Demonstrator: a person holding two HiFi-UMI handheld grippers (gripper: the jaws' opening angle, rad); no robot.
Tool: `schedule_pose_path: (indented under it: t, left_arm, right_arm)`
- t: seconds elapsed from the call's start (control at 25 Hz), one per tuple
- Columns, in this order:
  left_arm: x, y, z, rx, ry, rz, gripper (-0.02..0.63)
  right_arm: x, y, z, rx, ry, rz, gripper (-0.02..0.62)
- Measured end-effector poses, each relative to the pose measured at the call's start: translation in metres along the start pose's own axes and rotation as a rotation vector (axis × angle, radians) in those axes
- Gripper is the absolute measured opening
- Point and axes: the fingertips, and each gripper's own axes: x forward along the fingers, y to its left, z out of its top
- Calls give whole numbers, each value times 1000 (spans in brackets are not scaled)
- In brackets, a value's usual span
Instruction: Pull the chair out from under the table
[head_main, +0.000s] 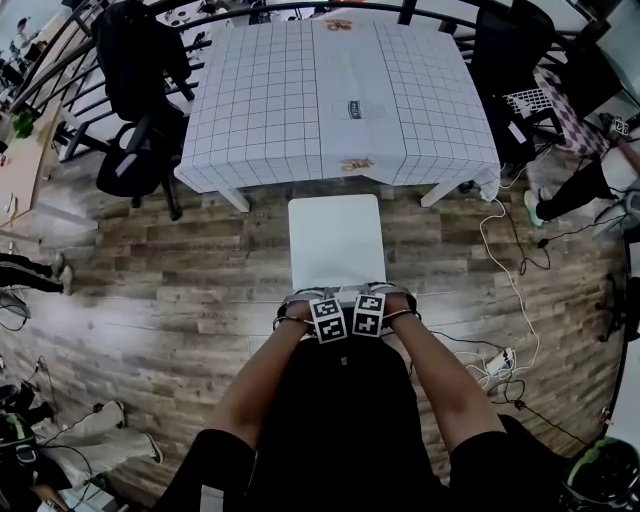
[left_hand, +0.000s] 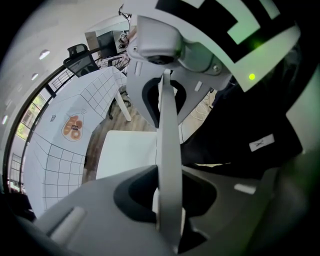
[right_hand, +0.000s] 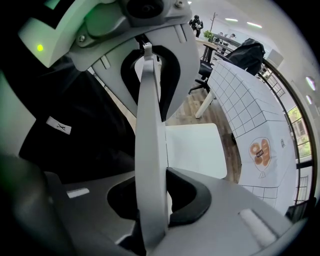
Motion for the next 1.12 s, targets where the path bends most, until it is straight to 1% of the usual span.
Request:
schedule_pose_path:
  t: [0.44, 0.72, 0.8, 0.96, 1.12]
  left_arm:
    - [-3, -37, -7, 41, 8, -29, 81]
    - [-6, -52, -8, 26, -6, -31, 81]
    - [-6, -52, -8, 5, -12, -35, 86]
    - [-13, -49, -13, -28, -20, -47, 100]
    - [-24, -56, -21, -58, -21, -46, 129]
  right_arm:
    - [-2, 40, 5, -2, -25, 12, 76]
    - [-2, 57, 6, 1, -23, 26, 78]
    - [-2, 57, 6, 25, -31, 33, 78]
    - [-6, 54, 6, 133, -52, 79, 103]
    - [-14, 63, 2, 193, -78, 79, 124]
